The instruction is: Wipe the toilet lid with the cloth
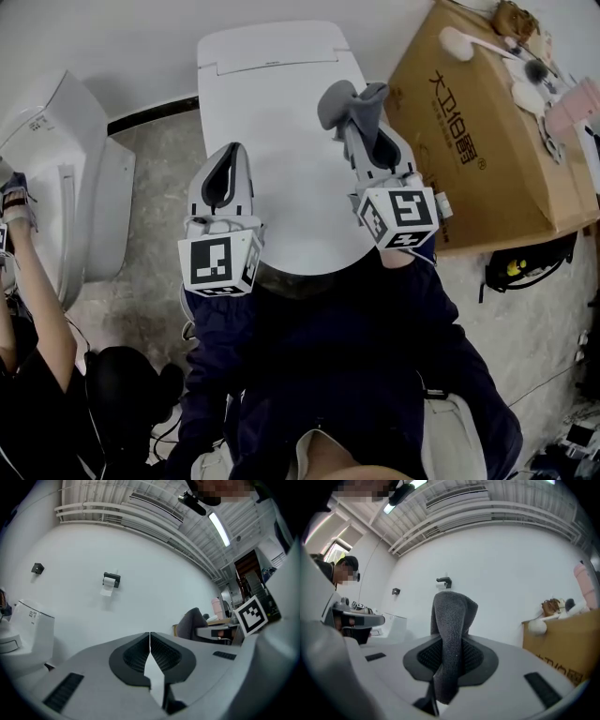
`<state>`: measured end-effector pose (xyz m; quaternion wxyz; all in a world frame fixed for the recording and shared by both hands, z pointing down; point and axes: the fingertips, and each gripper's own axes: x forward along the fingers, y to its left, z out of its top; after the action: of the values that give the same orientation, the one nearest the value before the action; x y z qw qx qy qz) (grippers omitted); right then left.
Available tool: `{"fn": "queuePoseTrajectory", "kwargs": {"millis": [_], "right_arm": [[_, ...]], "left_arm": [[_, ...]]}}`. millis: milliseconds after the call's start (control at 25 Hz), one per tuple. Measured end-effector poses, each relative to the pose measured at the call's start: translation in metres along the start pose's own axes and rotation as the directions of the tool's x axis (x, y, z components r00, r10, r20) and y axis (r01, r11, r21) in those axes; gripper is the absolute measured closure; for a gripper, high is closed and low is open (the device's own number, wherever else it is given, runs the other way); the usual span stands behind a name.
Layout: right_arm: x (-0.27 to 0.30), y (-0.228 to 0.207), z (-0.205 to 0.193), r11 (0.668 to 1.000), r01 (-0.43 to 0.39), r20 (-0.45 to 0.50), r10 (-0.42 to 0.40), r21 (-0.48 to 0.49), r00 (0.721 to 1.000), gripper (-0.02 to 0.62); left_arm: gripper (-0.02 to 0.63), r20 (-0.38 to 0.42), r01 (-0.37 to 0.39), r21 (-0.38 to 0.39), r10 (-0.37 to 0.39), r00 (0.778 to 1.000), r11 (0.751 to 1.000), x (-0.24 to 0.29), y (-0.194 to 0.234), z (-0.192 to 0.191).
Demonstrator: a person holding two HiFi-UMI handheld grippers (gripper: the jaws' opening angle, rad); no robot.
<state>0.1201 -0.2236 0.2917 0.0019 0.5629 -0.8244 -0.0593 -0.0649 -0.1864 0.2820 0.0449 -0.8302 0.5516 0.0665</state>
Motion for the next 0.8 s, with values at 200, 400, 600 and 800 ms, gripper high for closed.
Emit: {"fn": "queuePoseTrajectory", "kwargs": {"millis": [200, 400, 600, 800], "right_arm": [[0.051, -0.045, 0.003, 0.941, -0.058, -0.033, 0.050, -0.333, 0.998, 0.515], [0.117, -0.081, -0.028, 0.840, -0.159, -0.153, 0.092, -0.519, 0.984, 0.515], [0.181, -0.102, -0.055, 0.730, -0.243, -0.233, 0.118, -0.639, 0.965, 0.515], [0.232, -0.112, -0.082, 0.608, -0.328, -0.312, 0.136, -0.723, 0.940, 0.515]], "left_arm": [[0.589, -0.004, 0.027, -0.015, -0.027, 1.000, 1.000, 0.009, -0.008, 0.001], [0.589, -0.034, 0.042, -0.019, -0.042, 0.999, 0.999, 0.018, -0.021, 0.001], [0.589, -0.041, 0.007, -0.007, -0.007, 0.999, 1.000, 0.030, -0.016, -0.001], [0.589, -0.059, -0.033, 0.012, 0.034, 0.998, 0.999, 0.040, -0.010, -0.006]]}}
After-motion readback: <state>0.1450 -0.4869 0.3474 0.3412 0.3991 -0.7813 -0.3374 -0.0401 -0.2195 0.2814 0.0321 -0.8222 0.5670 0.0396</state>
